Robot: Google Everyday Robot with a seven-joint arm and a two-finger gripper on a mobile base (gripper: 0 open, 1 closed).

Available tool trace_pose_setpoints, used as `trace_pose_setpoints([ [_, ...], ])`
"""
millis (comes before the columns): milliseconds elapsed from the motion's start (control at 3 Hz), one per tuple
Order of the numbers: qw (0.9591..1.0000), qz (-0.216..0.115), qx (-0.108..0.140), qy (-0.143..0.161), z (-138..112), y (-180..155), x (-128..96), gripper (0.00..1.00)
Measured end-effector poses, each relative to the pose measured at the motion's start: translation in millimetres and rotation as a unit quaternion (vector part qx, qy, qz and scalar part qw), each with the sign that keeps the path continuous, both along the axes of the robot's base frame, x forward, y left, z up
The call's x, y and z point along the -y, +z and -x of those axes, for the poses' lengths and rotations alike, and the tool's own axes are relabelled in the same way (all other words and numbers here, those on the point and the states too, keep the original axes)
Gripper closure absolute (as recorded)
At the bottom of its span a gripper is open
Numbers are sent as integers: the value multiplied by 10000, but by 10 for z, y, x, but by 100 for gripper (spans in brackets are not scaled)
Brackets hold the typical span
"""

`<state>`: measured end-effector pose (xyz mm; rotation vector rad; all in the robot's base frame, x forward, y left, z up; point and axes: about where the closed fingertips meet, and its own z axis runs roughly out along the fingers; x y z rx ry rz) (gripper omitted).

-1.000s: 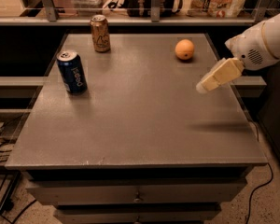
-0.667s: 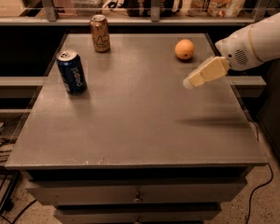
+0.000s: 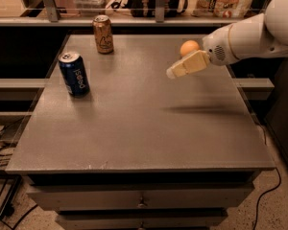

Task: Pick orange

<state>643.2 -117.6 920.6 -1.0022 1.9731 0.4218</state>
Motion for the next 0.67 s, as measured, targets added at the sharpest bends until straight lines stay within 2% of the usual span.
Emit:
trace_pose_setpoints([
  [667, 9997, -214, 47, 98, -494, -64, -430, 0],
])
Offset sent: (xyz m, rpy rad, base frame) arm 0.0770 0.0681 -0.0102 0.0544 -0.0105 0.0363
